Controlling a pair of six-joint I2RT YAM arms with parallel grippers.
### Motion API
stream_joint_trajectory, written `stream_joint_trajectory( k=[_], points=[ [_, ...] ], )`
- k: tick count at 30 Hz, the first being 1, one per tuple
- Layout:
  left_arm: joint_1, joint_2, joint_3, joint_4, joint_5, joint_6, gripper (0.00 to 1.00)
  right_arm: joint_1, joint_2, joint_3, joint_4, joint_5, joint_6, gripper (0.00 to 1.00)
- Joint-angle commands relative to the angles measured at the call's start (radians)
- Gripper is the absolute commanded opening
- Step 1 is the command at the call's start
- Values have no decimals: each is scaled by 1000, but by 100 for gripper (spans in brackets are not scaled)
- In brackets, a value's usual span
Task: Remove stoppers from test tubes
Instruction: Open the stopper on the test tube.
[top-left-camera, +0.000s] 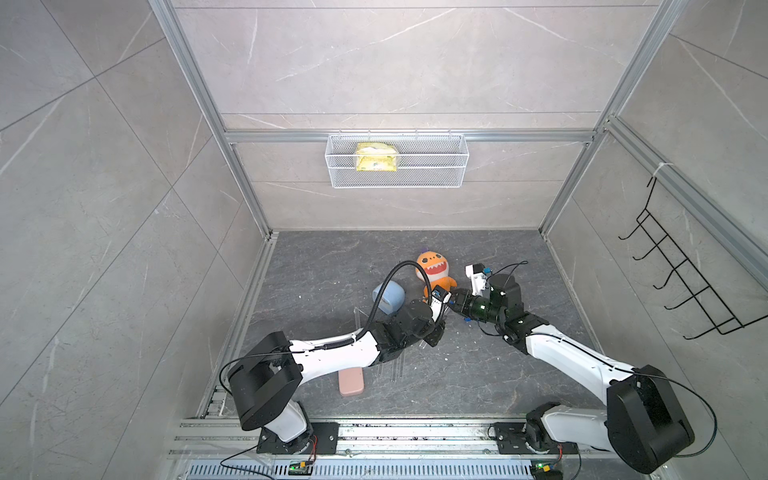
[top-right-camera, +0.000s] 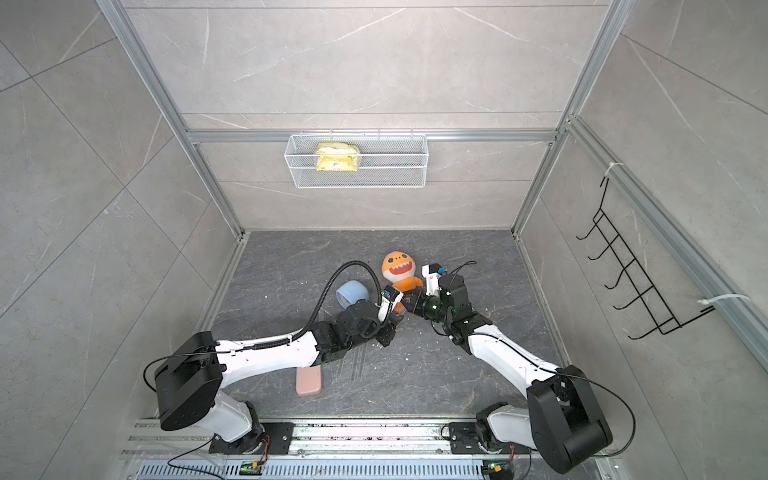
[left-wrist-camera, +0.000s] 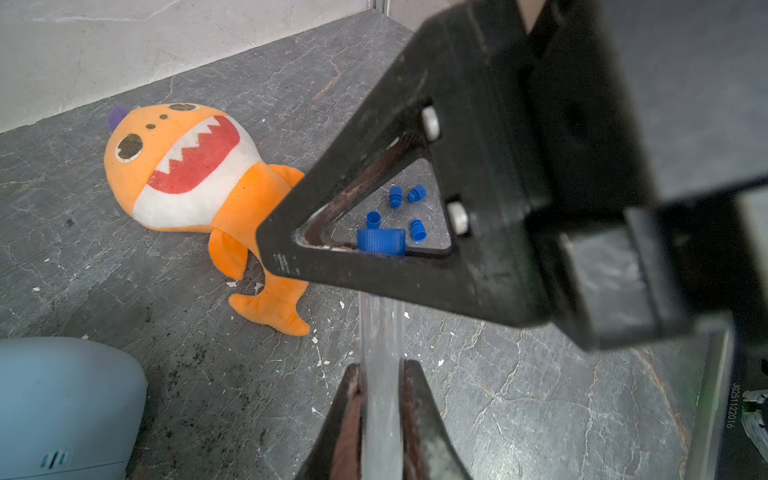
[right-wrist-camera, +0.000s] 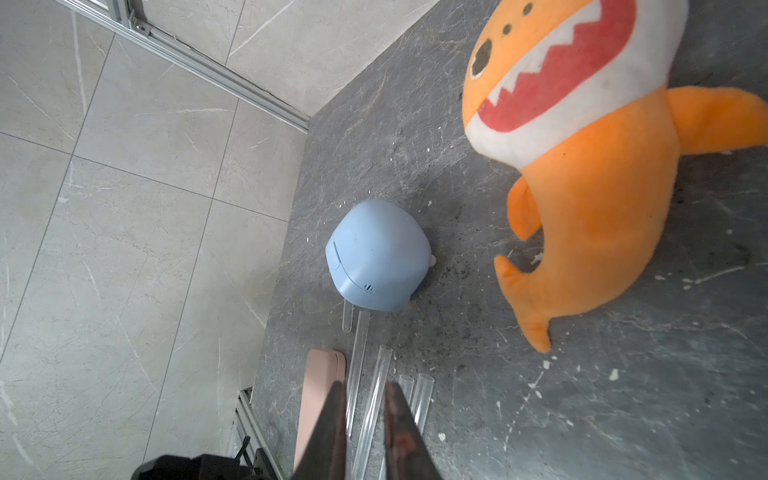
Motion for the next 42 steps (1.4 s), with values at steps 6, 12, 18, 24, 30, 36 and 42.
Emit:
stream_joint_trajectory(
  k=[6,12,18,24,30,36,42],
  points=[
    [-4,-44,-13,32,-10,4,0,5,-10,18,8,27,-2,20],
    [-4,-44,-15,34,-12,4,0,5,-15,29,-7,26,-9,14],
    [-4,-39,-12,31,-9,5,0,5,-17,25,-7,29,-9,7],
    [-5,-39,-15,27,-6,-3,0,5,-21,42,-38,62,-37,0],
    [-5,-54,-15,15,9,-14,0,4,-12,58,-72,140,-80,0],
    [-11,-49,-15,14,16,-28,0,5,-4,54,-54,191,-83,0],
    [-13,-33,-32,14,21,-53,0,5,-2,67,-67,217,-107,0]
  ],
)
